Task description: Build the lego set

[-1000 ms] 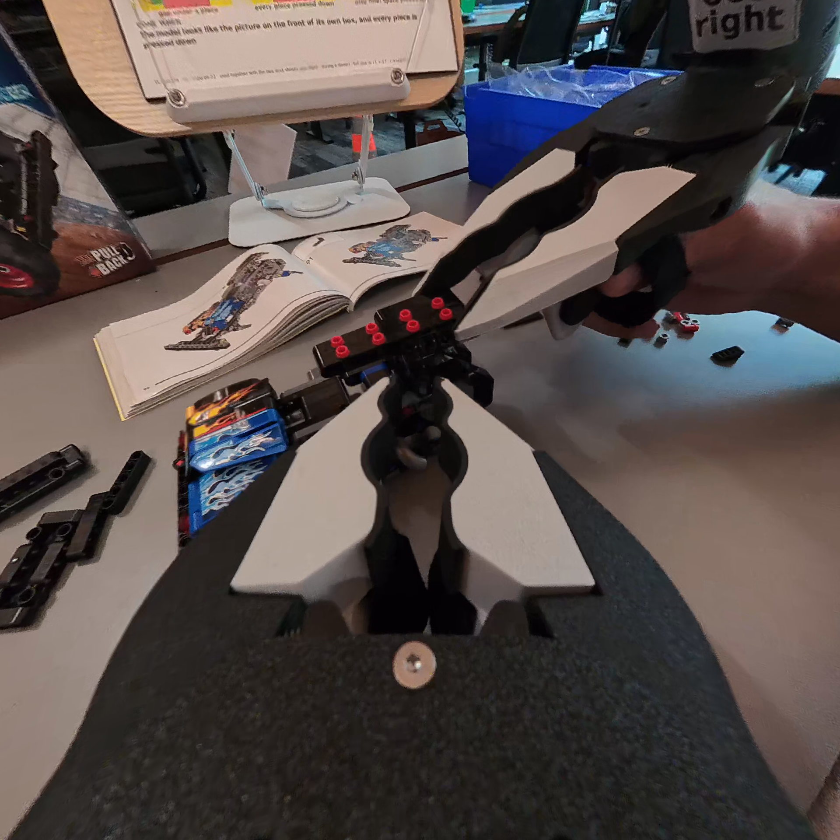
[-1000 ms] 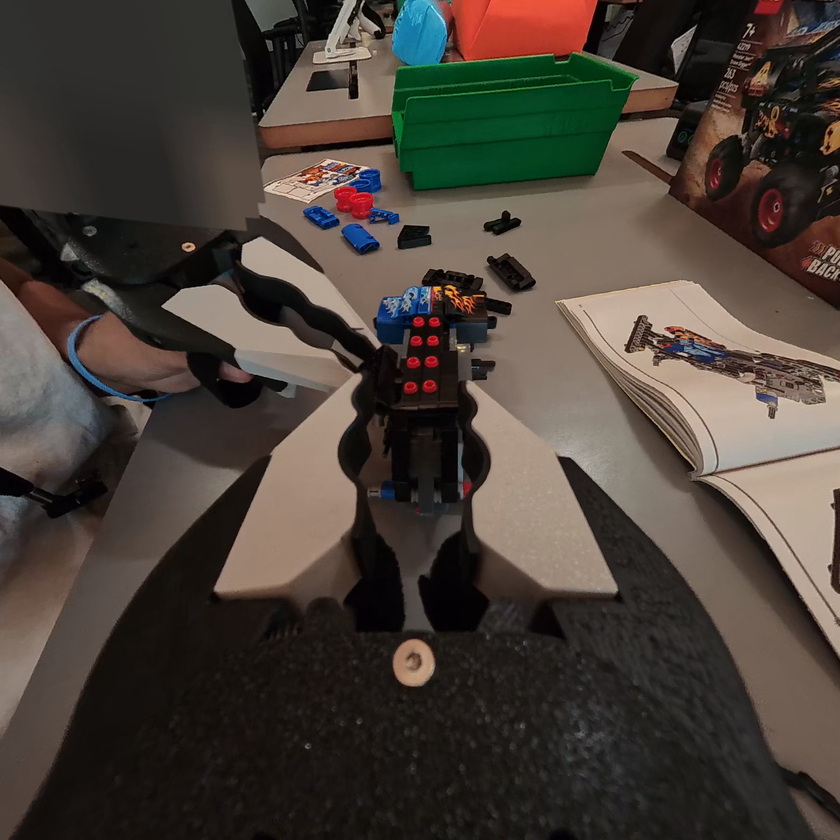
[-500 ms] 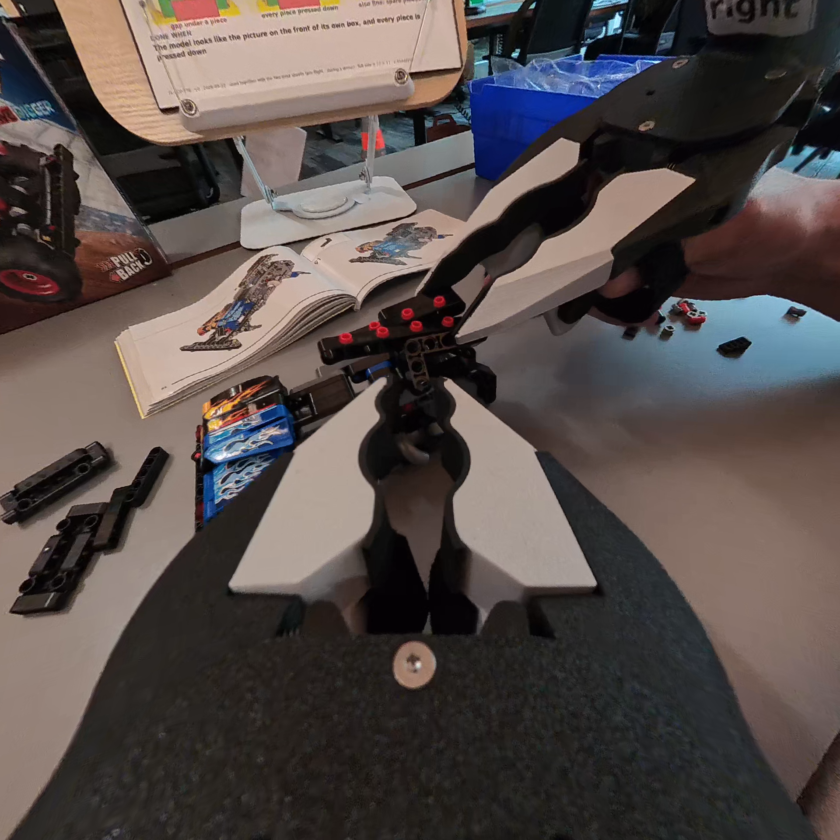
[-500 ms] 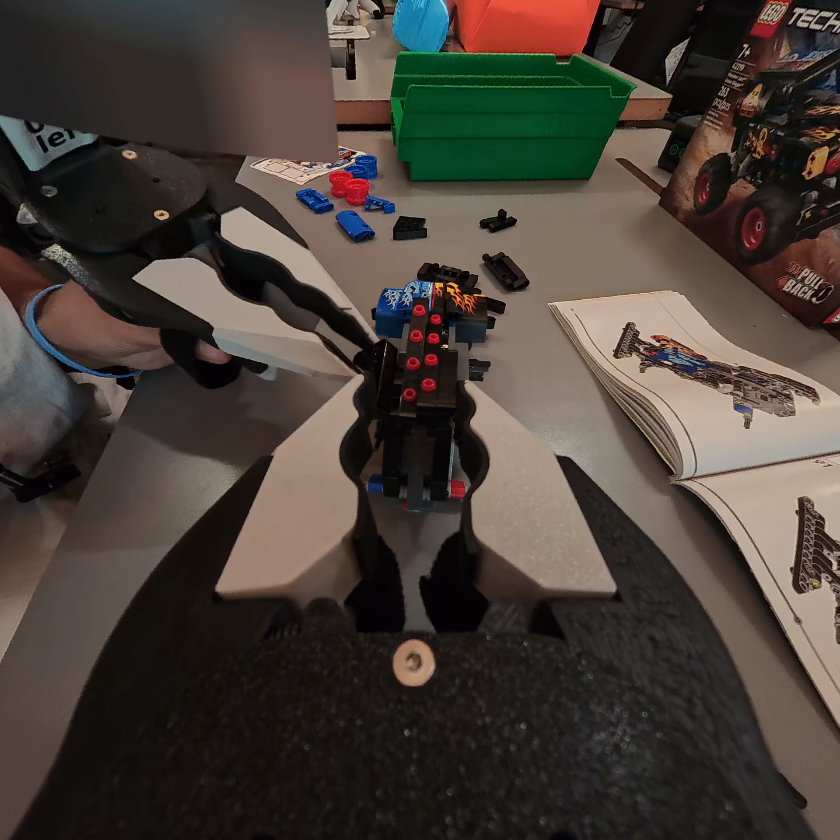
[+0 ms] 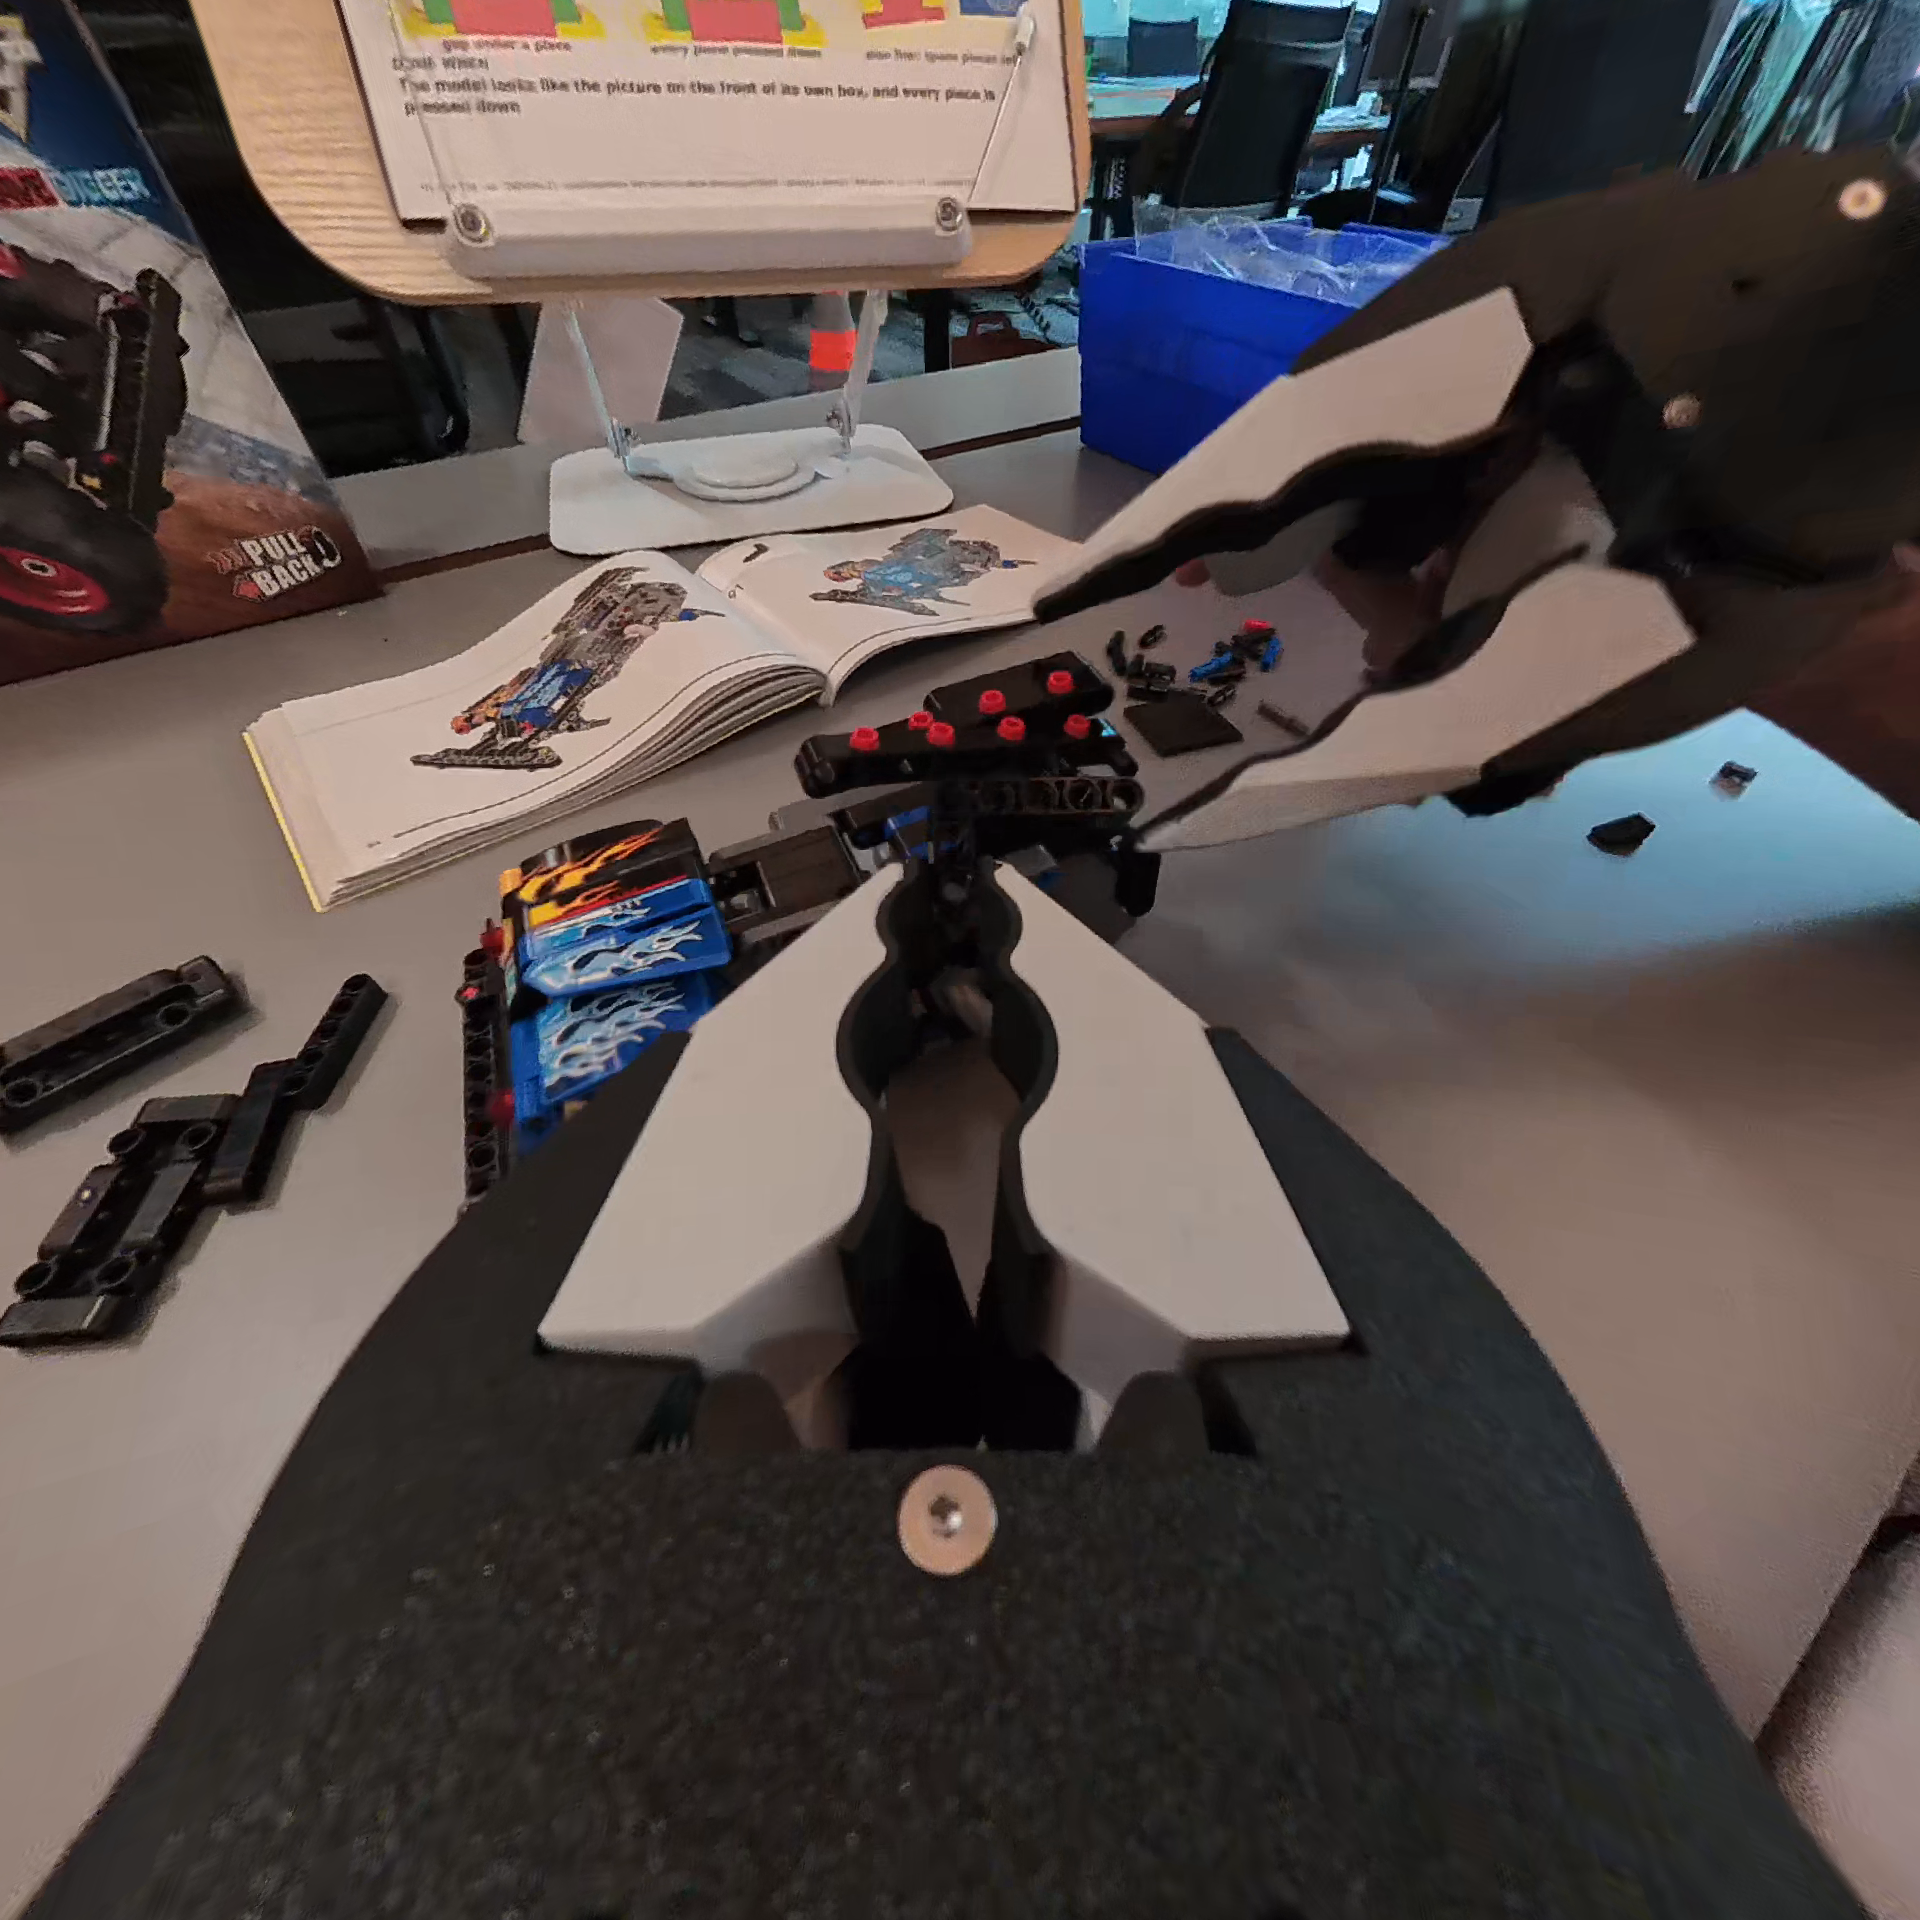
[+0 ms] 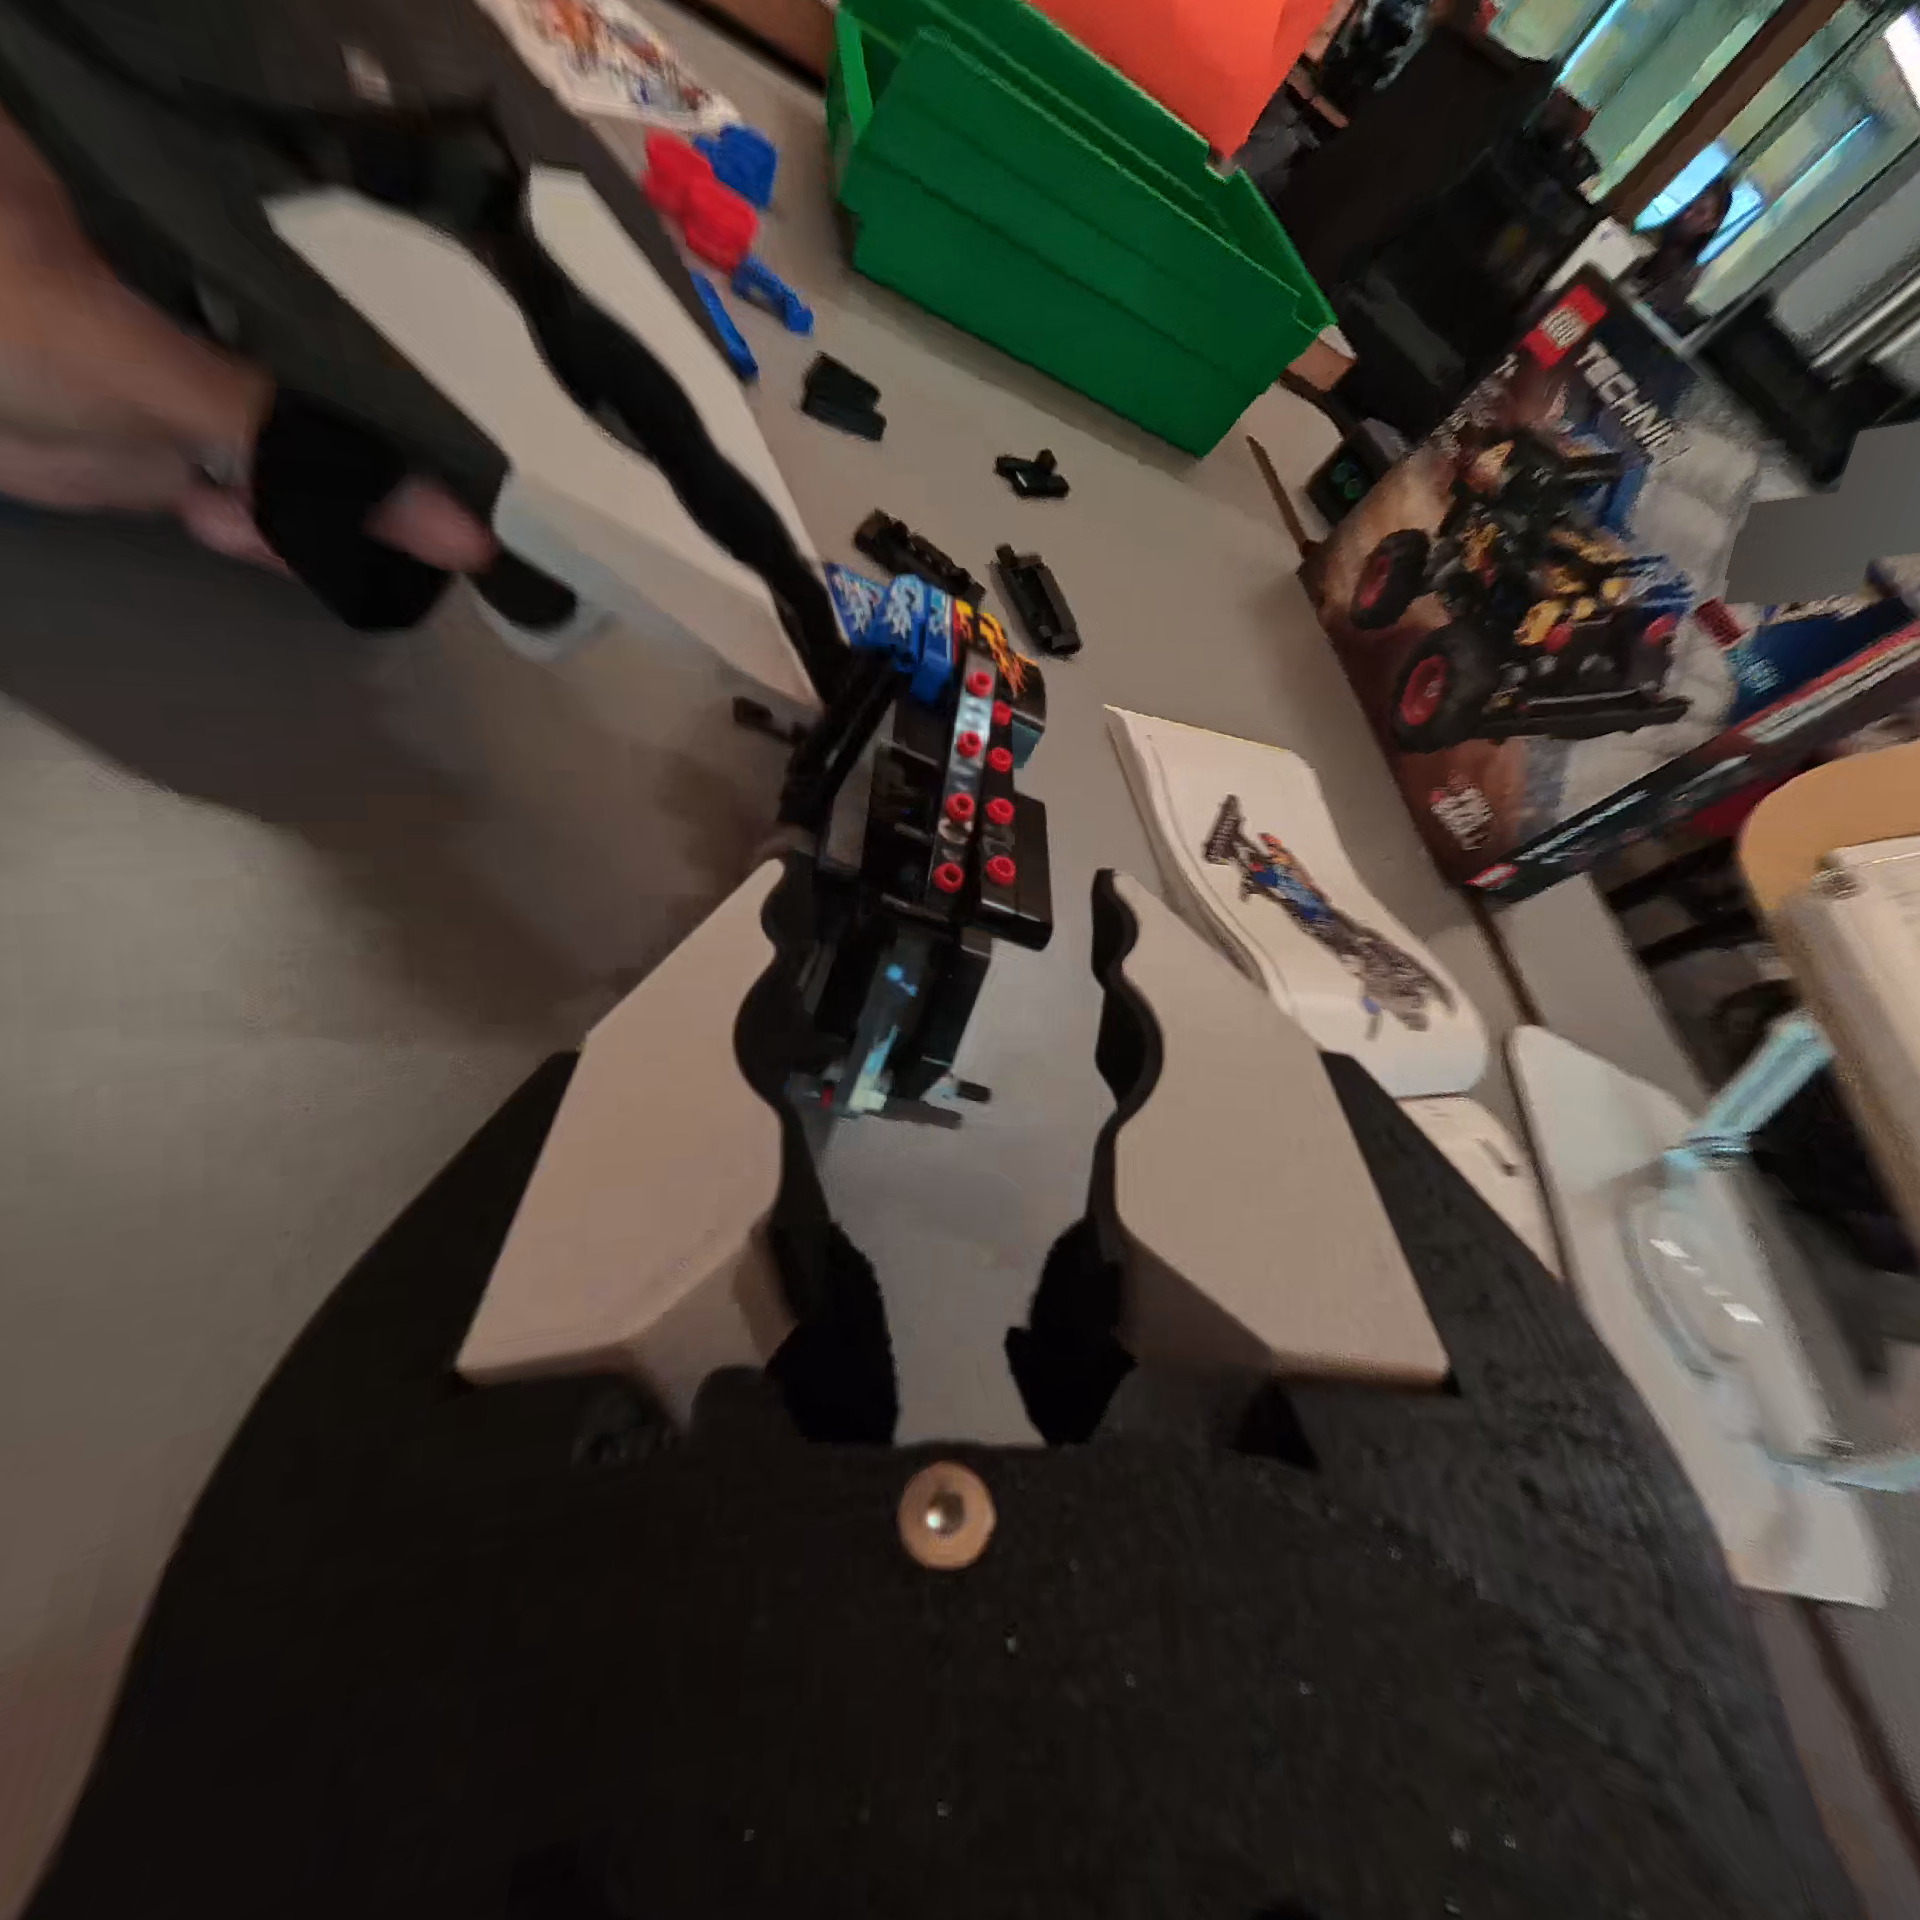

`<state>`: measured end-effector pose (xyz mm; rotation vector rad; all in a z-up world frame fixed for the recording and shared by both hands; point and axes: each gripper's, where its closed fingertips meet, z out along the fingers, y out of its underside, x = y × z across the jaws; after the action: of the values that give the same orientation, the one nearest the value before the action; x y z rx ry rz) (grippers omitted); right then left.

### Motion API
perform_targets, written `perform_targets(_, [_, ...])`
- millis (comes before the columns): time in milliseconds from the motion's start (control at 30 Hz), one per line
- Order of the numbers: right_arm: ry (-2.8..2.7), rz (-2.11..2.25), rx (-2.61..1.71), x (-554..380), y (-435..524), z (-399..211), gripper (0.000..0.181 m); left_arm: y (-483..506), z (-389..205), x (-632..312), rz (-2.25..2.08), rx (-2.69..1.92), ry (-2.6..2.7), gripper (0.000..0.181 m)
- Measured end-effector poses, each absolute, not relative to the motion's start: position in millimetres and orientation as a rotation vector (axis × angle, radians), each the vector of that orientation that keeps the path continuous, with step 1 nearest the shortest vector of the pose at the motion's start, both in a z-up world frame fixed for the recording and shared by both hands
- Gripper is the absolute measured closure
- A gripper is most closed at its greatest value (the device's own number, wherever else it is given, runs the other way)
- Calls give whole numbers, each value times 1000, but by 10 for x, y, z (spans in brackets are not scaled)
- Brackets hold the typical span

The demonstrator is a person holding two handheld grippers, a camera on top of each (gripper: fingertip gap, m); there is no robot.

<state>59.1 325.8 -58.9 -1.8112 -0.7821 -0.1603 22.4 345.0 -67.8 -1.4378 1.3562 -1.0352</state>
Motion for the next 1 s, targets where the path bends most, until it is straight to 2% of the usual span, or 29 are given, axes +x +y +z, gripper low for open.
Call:
perform_targets(33, [-837,-272,-1801,612,3262,-642,129,3466,-685,203,-1047,-1457,1347,175])
perform_targets(167, [-969,-555,-1707,638,3292,-711,136,3496,-724,175,-1072,-1506,1340,175])
perform_targets(267, [-984,-673,-1614,654,3307,-611,158,3481,-721,183,-1067,-1496,1348,175])
perform_targets(333, [-1009,-705,-1589,653,3303,-594,162,3463,-735,183,-1061,-1496,1360,175])
perform_targets(433, [-999,-681,-1583,636,3308,-576,179,3448,-744,171,-1066,-1502,1372,175])
perform_targets(533, [-994,-663,-1578,630,3292,-525,175,3453,-743,153,-1060,-1501,1375,176])
perform_targets(600, [-997,-651,-1620,643,3277,-543,156,3449,-739,152,-1060,-1499,1376,175])
perform_targets(667, [-1005,-713,-1639,699,3279,-555,149,3443,-735,163,-1056,-1495,1376,176])
perform_targets(800, [-1044,-886,-1633,777,3331,-583,149,3425,-719,186,-1048,-1482,1380,175])
perform_targets(1000, [-1103,-1033,-1589,814,3386,-626,163,3415,-712,182,-1049,-1478,1383,175])
